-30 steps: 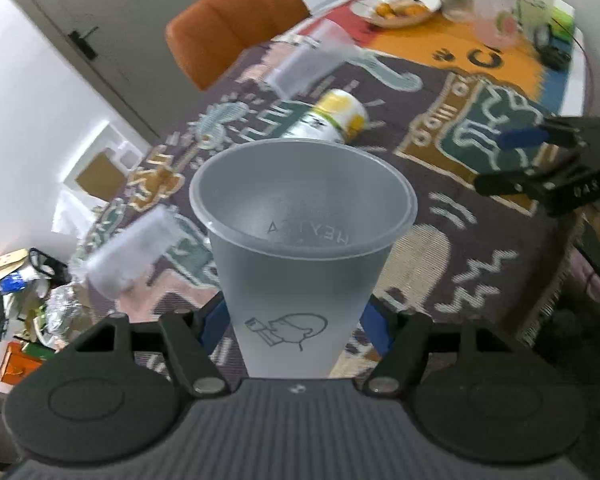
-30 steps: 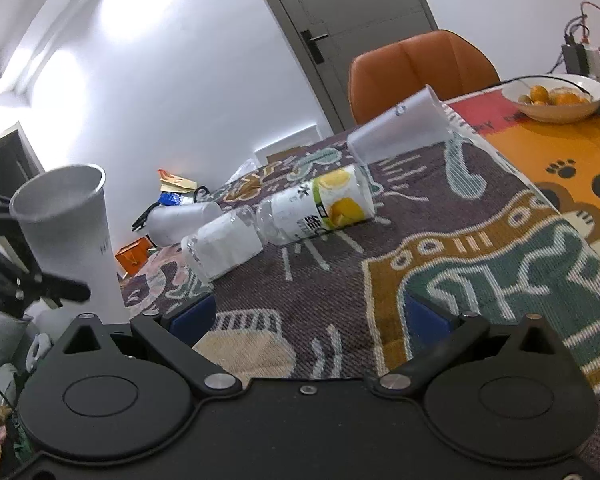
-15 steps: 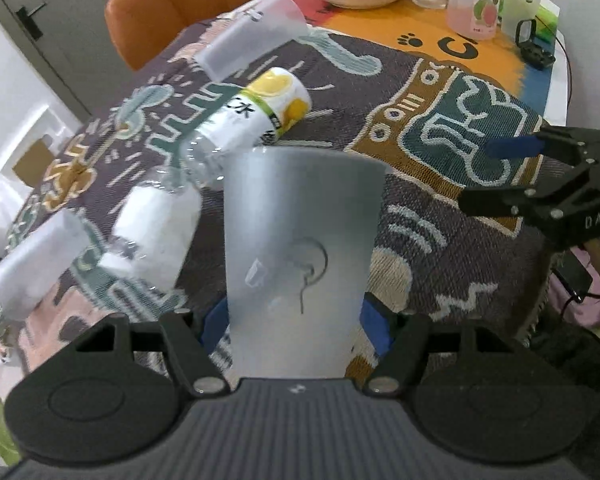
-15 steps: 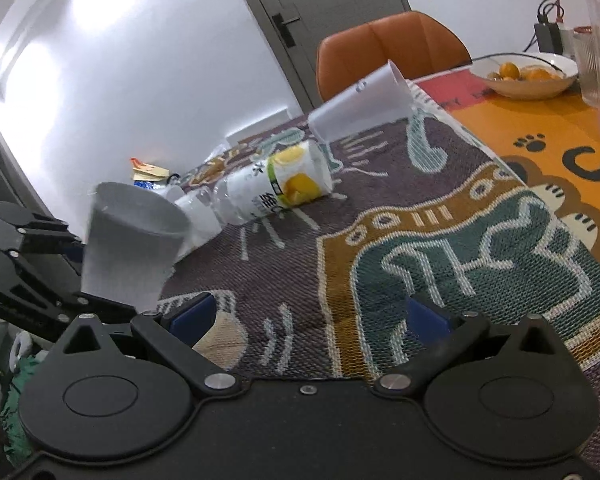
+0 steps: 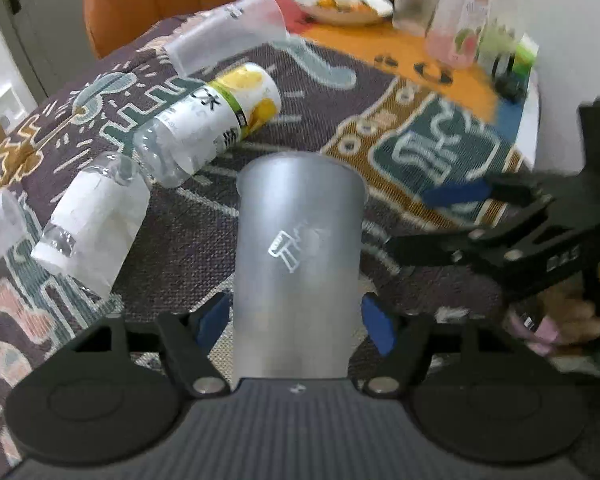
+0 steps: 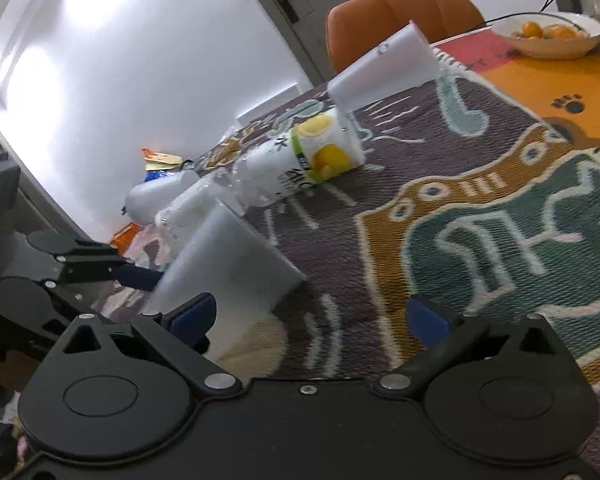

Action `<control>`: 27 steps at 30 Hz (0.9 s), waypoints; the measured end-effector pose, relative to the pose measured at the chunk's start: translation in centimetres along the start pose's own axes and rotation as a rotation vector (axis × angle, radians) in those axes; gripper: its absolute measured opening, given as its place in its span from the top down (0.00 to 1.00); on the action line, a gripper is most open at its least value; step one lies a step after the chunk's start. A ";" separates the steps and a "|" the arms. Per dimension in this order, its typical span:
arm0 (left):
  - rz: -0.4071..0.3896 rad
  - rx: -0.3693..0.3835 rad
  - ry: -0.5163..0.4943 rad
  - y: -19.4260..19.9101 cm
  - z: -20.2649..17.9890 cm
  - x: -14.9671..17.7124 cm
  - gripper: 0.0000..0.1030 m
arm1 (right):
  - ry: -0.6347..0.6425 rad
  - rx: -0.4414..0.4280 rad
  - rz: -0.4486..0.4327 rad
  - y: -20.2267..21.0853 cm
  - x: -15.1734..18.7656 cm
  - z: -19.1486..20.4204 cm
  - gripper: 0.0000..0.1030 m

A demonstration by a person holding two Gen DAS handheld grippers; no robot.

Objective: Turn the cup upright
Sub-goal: 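Carry the frosted cup toward the right tool while the right tool approaches it, then grasp the frosted cup with the right gripper while the left gripper releases it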

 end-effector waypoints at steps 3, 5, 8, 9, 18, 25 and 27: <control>-0.060 0.000 0.064 1.7 0.9 -0.2 0.29 | -0.024 -0.022 0.004 -0.3 -0.2 0.7 0.00; -0.103 -0.009 0.102 2.9 1.6 -0.3 0.28 | -0.031 -0.031 0.004 -0.5 -0.4 1.1 0.00; -0.176 -0.035 0.144 4.5 2.7 -0.4 0.26 | -0.048 -0.045 0.017 -1.0 -0.4 1.8 0.00; -0.196 -0.047 0.160 4.8 3.1 -0.3 0.25 | -0.053 -0.052 0.020 -1.1 -0.3 2.0 0.00; -0.382 -0.142 0.353 7.7 6.8 1.9 0.21 | -0.206 -0.043 0.025 -2.8 -0.4 2.2 0.00; -0.515 -0.187 0.490 9.5 9.3 3.9 0.19 | -0.336 -0.055 0.033 -4.2 -0.5 2.4 0.00; -0.546 -0.194 0.535 9.8 10.0 4.6 0.18 | -0.368 -0.053 0.051 -4.8 -0.4 2.5 0.00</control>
Point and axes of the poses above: each gripper's, at about its wrist camera, not at the fingertips, and y roughly against the way its jaws point, z to its left, x to its underside, the point moved 8 cm from there along -y, roughly the way its jaws point, and after that the axes turned 6 degrees about -z, right-handed, at the moved point
